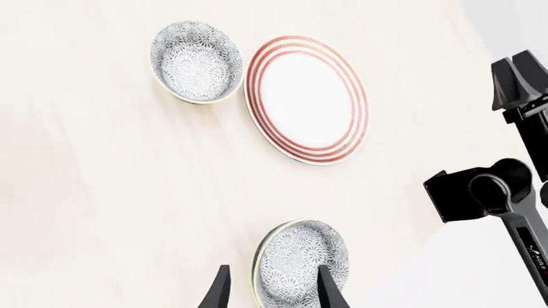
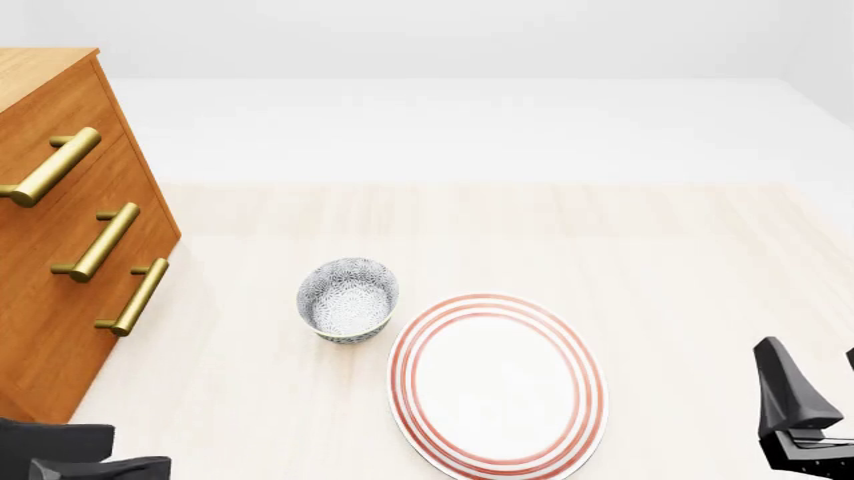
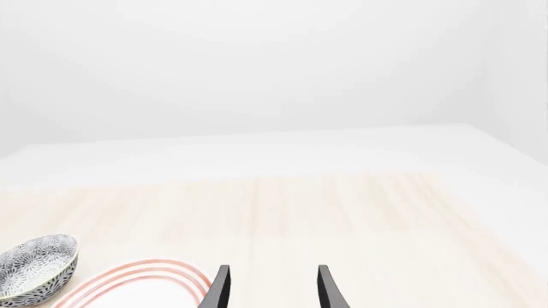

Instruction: Stack the bowl in the middle on the bowl at the back.

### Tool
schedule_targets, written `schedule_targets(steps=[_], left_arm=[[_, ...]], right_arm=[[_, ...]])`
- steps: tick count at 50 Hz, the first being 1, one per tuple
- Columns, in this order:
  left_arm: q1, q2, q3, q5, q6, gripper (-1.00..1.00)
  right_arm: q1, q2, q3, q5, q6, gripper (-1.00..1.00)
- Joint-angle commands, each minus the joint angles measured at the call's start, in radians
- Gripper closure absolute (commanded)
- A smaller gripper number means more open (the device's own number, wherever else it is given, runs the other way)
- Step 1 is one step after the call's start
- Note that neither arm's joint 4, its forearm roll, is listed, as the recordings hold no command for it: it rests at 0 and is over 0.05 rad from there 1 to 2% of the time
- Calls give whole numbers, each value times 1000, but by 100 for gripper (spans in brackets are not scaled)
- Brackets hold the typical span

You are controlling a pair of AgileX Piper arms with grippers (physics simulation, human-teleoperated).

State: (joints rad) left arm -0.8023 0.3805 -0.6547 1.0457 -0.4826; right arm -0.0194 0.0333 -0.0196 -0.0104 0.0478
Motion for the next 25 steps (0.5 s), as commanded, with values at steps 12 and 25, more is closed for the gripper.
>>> schedule_targets(steps=[12, 25], left_arm=[[197, -203, -108, 83, -29, -100], [323, -294, -144, 133, -25, -100]], right_arm=[[-1, -30, -43, 48, 1, -100], [-26, -31, -121, 91, 33, -100]])
